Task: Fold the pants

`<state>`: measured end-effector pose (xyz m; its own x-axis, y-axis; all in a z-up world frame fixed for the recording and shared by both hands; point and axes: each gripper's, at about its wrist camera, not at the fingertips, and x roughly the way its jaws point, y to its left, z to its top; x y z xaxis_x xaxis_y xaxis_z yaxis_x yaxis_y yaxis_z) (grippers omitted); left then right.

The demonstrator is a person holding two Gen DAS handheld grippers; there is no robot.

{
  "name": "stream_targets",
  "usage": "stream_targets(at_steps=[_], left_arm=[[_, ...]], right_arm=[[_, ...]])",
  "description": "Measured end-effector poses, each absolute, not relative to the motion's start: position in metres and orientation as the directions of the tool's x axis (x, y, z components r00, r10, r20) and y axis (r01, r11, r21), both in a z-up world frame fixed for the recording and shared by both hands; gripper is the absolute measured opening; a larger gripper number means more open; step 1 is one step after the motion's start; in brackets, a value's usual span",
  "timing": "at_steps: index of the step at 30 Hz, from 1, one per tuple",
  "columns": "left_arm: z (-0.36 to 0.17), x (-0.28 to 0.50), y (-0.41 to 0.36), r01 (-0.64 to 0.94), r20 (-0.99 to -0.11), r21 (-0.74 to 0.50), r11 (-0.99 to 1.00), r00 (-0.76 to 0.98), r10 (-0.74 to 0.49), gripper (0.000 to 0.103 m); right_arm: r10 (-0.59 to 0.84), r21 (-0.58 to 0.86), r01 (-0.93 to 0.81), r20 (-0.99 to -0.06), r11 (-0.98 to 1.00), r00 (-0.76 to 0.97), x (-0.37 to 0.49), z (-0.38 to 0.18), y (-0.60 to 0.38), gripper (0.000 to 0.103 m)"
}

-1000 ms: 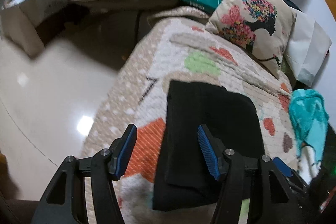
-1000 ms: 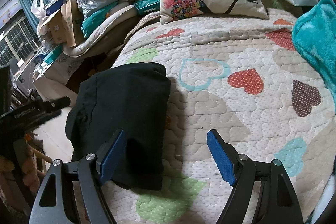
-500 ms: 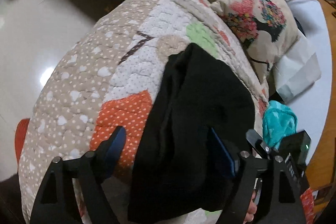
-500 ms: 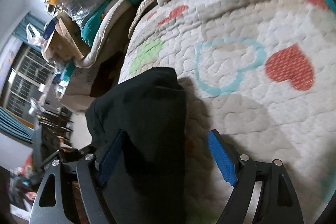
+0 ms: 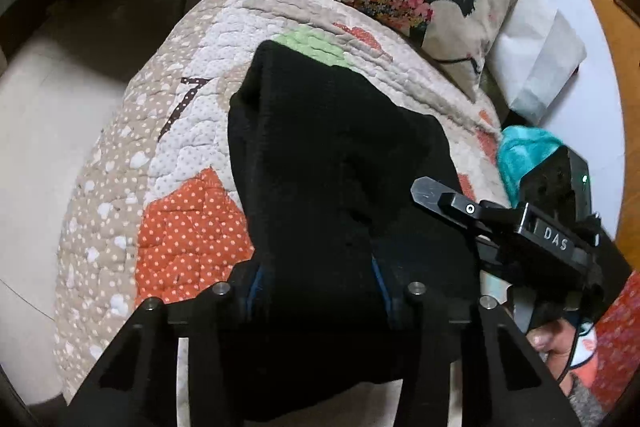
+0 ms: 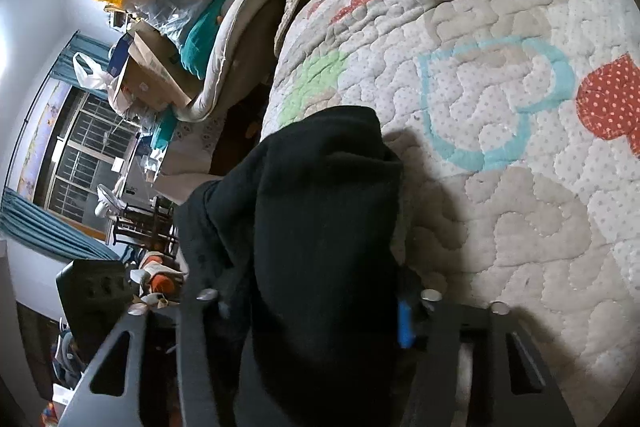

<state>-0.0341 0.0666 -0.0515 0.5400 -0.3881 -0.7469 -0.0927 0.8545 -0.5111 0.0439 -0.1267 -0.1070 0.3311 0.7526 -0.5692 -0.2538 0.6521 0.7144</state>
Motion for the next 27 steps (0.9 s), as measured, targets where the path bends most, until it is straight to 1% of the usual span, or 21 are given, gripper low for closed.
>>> stream_targets(at_steps=[4, 7, 14, 20, 27], left_arm=[[-0.048, -0.037, 0.07, -0.107, -0.727, -0.556, 0.824, 0.543, -0.42, 0.04], [-0.042, -0.035, 0.07, -0.112, -0.719, -0.57, 0.814, 0.547, -0.429, 0.04], [-0.017, -0.021, 0.064, -0.086, -0.674, -0.617, 0.782, 0.57, -0.47, 0.039], [0.001, 0.006, 0.055, -0.061, -0.649, -0.642, 0.765, 0.574, -0.499, 0.039], [0.009, 0.036, 0.04, -0.023, -0.64, -0.639, 0.769, 0.57, -0.515, 0.039]], right_arm=[[0.745, 0.685, -0.303, -0.566, 0.663, 0.353, 0.035, -0.091, -0.119, 0.047], [0.745, 0.666, -0.339, -0.56, 0.665, 0.362, 0.029, -0.076, -0.112, 0.045], [0.728, 0.616, -0.39, -0.551, 0.684, 0.408, 0.03, -0.038, -0.115, 0.044], [0.719, 0.627, -0.359, -0.55, 0.691, 0.424, 0.049, -0.019, -0.134, 0.044], [0.685, 0.592, -0.35, -0.574, 0.726, 0.449, 0.069, -0.002, -0.151, 0.044]])
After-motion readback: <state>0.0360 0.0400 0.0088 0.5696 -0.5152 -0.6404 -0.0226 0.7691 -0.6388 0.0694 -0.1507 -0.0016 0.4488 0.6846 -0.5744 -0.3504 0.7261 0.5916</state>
